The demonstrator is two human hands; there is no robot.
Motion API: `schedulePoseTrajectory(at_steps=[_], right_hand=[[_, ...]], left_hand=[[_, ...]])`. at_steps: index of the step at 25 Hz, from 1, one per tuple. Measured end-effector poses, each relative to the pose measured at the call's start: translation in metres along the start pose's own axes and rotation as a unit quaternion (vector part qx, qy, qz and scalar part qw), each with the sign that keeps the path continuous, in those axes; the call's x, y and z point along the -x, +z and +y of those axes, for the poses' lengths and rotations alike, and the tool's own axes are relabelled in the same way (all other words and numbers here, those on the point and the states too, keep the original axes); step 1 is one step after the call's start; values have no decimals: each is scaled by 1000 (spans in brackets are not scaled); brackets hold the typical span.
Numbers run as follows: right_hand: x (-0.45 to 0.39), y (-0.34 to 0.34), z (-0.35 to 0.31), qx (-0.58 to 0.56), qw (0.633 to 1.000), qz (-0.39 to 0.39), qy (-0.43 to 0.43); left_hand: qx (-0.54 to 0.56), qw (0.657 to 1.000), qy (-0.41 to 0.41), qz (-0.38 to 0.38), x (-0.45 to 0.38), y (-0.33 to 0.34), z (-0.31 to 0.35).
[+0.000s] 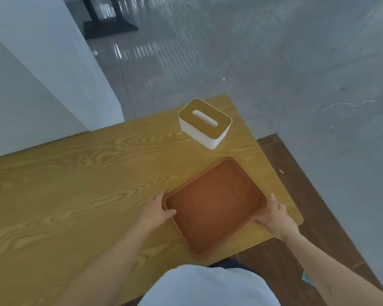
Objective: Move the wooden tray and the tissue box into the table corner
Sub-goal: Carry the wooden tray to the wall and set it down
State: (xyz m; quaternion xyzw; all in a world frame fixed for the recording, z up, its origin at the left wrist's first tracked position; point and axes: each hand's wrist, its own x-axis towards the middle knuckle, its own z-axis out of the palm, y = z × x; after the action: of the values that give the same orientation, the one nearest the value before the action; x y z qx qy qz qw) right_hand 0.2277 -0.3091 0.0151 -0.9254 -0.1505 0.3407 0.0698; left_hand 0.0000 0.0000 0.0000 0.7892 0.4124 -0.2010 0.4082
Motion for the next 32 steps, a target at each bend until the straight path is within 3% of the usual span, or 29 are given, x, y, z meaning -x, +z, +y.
schedulePoseTrajectory(at_steps=[11,16,22,27,32], right_hand=[[-39,-9,1,-243,966,-85,-23],[-40,-11,-33,-305,943,-97,-90],[-32,0,-117,-255,925,-179,-218],[-3,19,-186,-140,897,-240,-344],[43,49,-239,-75,874,-253,-408]], left_hand=[[164,974,-94,128,4,26,5],[209,951,-86,213,38,4,-24],[236,909,-112,324,111,-39,-76],[274,857,-155,407,185,-52,-123],[318,811,-182,456,245,-41,-176]])
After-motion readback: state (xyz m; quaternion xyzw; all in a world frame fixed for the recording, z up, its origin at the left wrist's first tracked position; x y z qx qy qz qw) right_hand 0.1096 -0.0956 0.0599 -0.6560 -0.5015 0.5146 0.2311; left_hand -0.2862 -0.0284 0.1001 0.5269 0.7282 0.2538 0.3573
